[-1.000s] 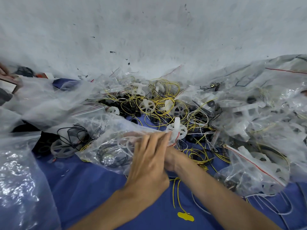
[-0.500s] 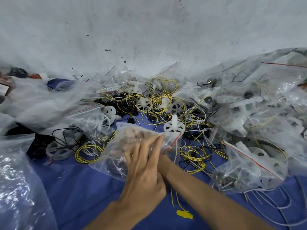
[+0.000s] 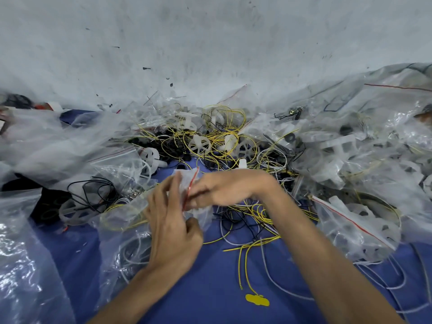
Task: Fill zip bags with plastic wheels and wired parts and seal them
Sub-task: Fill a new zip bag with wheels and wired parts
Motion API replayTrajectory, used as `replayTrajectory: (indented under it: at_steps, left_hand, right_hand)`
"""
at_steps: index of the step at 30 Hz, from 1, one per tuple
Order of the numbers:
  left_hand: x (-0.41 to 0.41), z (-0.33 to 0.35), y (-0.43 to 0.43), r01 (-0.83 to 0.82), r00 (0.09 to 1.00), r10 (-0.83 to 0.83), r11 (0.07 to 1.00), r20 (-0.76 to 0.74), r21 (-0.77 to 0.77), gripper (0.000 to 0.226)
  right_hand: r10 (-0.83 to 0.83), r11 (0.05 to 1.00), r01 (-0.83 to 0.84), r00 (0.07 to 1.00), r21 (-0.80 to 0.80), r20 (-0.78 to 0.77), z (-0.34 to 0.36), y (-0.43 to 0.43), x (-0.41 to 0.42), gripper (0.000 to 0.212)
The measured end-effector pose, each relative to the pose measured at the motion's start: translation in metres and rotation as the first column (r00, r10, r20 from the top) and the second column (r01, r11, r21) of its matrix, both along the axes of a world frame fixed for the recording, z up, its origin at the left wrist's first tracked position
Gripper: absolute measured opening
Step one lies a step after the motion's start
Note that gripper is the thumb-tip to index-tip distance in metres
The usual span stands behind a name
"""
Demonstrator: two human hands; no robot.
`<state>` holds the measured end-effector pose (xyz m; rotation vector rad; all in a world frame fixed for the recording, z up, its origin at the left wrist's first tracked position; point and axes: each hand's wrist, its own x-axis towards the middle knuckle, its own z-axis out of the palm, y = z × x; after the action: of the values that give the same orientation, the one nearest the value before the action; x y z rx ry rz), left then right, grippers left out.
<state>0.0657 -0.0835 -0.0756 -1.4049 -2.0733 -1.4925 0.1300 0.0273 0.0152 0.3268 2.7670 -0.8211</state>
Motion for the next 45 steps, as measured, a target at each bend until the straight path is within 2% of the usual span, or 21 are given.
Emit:
replayTrajectory:
  at_steps: [2,3,5,7,9,10,12,13,15,17,21,25,28,32,35,38,40,42,45]
  left_hand:
    - [-0.004,-0.002,0.002,-0.018,0.999,0.018,1.0,0.039,-0.002,0.082]
    - [-0.004,-0.003,0.002,-0.019,0.999,0.02,1.0,0.045,-0.004,0.082]
    - [-0.005,-0.004,0.003,-0.014,0.999,0.014,1.0,0.038,-0.002,0.082]
    - [-0.004,-0.006,0.002,0.0,1.0,0.0,1.0,0.03,-0.002,0.082]
    - [-0.002,-0.006,0.002,0.013,1.0,-0.013,1.0,0.028,-0.008,0.083]
    - [-0.002,-0.006,0.002,0.017,0.999,-0.016,1.0,0.028,-0.009,0.083]
    - [-0.001,-0.006,0.001,0.022,0.999,-0.021,1.0,0.036,-0.008,0.083]
    - [-0.001,-0.006,0.001,0.022,0.999,-0.022,1.0,0.042,-0.007,0.083]
    - [0.0,-0.006,0.001,0.023,0.999,-0.023,1.0,0.048,-0.006,0.083]
    - [0.0,-0.006,0.001,0.026,0.998,-0.026,1.0,0.049,-0.004,0.083]
    - [-0.001,-0.006,0.001,0.037,0.998,-0.039,0.999,0.049,0.024,0.081]
    - [-0.002,-0.006,0.0,0.073,0.994,-0.079,0.995,0.082,0.071,0.076]
    - [-0.004,-0.005,0.001,0.071,0.992,-0.08,0.993,0.096,0.093,0.071]
    - [-0.006,-0.002,0.002,0.072,0.987,-0.086,0.991,0.132,0.109,0.066]
    - [-0.01,0.0,0.002,0.156,0.975,-0.169,0.983,0.142,0.098,0.054]
    - [-0.015,-0.003,0.004,0.204,0.952,-0.219,0.975,0.213,0.09,0.041]
    - [-0.016,-0.003,0.005,0.183,0.947,-0.205,0.977,0.247,0.108,0.045]
    - [-0.016,-0.002,0.004,0.147,0.959,-0.171,0.982,0.226,0.121,0.038]
    - [-0.017,0.0,0.003,0.11,0.969,-0.135,0.985,0.208,0.13,0.04]
  right_hand:
    - [-0.129,0.977,0.106,0.985,-0.184,-0.118,0.006,0.012,0.01,0.023]
    - [-0.205,0.964,0.166,0.961,-0.208,-0.185,0.007,0.018,0.014,0.023]
    - [-0.353,0.934,0.303,0.86,-0.187,-0.369,0.005,0.034,0.018,0.019]
    - [-0.446,0.886,0.441,0.719,-0.147,-0.533,0.0,0.047,0.018,0.015]
    - [-0.45,0.804,0.595,0.603,-0.006,-0.659,-0.009,0.062,0.017,0.015]
    - [-0.437,0.744,0.663,0.581,0.086,-0.687,-0.016,0.069,0.016,0.017]
    - [-0.447,0.65,0.714,0.637,0.26,-0.628,-0.03,0.081,0.017,0.028]
    - [-0.469,0.644,0.694,0.69,0.321,-0.551,-0.037,0.085,0.019,0.032]
    - [-0.499,0.694,0.637,0.762,0.335,-0.413,-0.047,0.09,0.023,0.032]
    - [-0.507,0.73,0.623,0.77,0.282,-0.388,-0.052,0.092,0.026,0.029]
    - [-0.533,0.727,0.642,0.75,0.242,-0.391,-0.051,0.096,0.029,0.026]
    - [-0.523,0.745,0.578,0.816,0.334,-0.246,-0.056,0.099,0.027,0.031]
    - [-0.545,0.72,0.585,0.81,0.373,-0.217,-0.062,0.1,0.027,0.029]
    - [-0.573,0.713,0.629,0.777,0.31,-0.261,-0.065,0.097,0.026,0.032]
    - [-0.528,0.748,0.607,0.789,0.267,-0.314,-0.058,0.096,0.027,0.033]
    - [-0.542,0.789,0.611,0.738,0.058,-0.403,-0.048,0.092,0.028,0.03]
    - [-0.583,0.79,0.604,0.685,-0.107,-0.438,-0.041,0.088,0.027,0.03]
    - [-0.618,0.778,0.59,0.656,-0.217,-0.433,-0.037,0.085,0.023,0.028]
    - [-0.636,0.771,0.513,0.658,-0.377,-0.403,-0.029,0.076,0.021,0.033]
